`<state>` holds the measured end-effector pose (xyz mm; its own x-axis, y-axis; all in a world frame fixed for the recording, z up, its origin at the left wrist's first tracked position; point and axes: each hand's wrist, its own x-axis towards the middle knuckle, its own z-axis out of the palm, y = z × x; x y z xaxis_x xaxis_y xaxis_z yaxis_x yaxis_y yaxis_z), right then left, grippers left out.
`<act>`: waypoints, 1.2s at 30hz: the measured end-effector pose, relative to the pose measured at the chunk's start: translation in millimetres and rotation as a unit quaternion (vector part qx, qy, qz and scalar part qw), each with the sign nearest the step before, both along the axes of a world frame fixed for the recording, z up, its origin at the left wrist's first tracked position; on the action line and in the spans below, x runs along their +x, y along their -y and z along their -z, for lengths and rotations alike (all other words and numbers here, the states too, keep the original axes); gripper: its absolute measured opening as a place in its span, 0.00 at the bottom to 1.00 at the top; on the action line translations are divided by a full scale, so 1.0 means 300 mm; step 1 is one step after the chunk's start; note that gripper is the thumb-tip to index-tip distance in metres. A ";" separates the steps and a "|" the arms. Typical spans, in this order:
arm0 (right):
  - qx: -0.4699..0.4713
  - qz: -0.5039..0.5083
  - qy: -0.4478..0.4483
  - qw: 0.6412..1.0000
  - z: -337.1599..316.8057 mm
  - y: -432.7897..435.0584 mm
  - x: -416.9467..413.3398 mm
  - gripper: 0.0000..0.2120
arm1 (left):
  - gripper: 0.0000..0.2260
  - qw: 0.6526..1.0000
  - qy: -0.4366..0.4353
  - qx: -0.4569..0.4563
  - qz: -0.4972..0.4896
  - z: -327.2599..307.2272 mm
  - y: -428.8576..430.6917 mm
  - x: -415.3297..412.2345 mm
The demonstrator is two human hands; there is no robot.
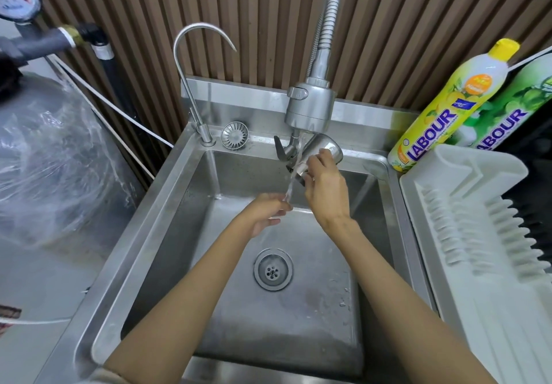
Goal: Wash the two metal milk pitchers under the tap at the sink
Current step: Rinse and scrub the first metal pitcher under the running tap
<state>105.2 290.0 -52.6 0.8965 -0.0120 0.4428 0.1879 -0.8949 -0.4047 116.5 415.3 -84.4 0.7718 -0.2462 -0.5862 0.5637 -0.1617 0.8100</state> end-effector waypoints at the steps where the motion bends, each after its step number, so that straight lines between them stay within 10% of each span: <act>1: 0.040 0.000 0.007 0.999 0.005 0.019 -0.001 0.03 | 0.11 1.000 0.008 -0.002 -0.001 -0.004 0.003 -0.003; 6: 0.325 0.034 -0.013 0.945 -0.036 0.078 -0.054 0.05 | 0.37 0.996 0.072 -0.054 -0.019 -0.052 0.019 -0.032; 15: 0.691 -0.024 -0.103 0.715 -0.065 0.044 -0.123 0.10 | 0.38 0.937 0.328 -0.035 -0.113 -0.148 0.036 -0.098; 25: 0.554 0.073 -0.174 0.811 -0.181 0.041 -0.139 0.12 | 0.32 0.889 0.382 0.227 -0.107 -0.282 0.022 -0.117; 32: 0.301 0.118 -0.088 0.942 -0.236 0.074 -0.152 0.14 | 0.20 0.974 0.216 -0.057 -0.034 -0.255 0.017 -0.090; 36: 0.426 0.054 -0.055 0.901 -0.247 0.066 -0.158 0.12 | 0.29 0.940 0.304 -0.115 -0.101 -0.268 0.044 -0.088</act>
<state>57.6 270.1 21.6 0.9079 -0.3952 0.1398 0.0350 -0.2607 -0.9648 90.0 402.2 -3.9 0.9918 -0.1247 0.0293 -0.0146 0.1176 0.9930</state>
